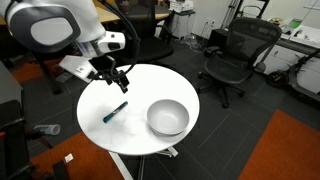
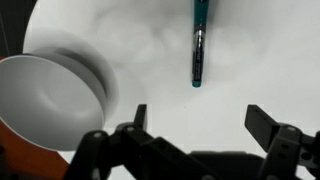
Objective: Take the marker from the white bowl and place it on the table
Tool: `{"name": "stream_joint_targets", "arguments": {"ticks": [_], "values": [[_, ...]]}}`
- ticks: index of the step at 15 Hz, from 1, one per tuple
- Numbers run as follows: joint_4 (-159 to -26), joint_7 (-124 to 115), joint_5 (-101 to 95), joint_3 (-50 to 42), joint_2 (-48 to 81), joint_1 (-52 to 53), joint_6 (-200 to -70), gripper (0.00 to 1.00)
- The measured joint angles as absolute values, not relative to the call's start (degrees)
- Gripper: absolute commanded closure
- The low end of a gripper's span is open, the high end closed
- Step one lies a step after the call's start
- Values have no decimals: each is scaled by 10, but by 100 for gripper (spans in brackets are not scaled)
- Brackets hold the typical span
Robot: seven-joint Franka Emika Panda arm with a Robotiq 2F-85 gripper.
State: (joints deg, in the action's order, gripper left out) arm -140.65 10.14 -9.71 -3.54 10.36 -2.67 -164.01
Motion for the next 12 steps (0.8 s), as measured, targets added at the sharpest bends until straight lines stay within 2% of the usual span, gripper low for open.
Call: {"name": "stream_joint_targets", "arguments": {"ticks": [12], "values": [[-1473,123,-98,-39,-26,-32,-1605,0]]}}
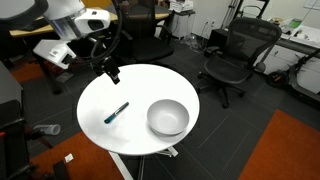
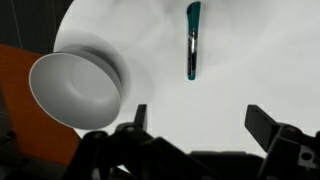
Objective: Take the marker from the white bowl and place it on the table
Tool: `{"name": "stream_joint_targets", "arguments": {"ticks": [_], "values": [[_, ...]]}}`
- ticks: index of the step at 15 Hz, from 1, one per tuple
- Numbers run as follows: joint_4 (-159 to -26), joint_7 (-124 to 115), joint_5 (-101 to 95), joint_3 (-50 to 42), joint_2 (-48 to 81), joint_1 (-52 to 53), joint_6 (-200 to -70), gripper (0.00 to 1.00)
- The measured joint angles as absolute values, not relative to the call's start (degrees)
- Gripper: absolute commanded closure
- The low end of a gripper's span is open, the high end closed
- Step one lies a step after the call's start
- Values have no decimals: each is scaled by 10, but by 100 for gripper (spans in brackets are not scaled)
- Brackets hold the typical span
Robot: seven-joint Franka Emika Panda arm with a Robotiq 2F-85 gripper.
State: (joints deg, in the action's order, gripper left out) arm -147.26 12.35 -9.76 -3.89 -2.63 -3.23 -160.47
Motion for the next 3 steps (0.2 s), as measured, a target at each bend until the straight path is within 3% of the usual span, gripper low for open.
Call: {"name": "stream_joint_targets", "arguments": {"ticks": [3], "values": [[-1478,123,-98,-40,-33,-32,-1605,0]]}}
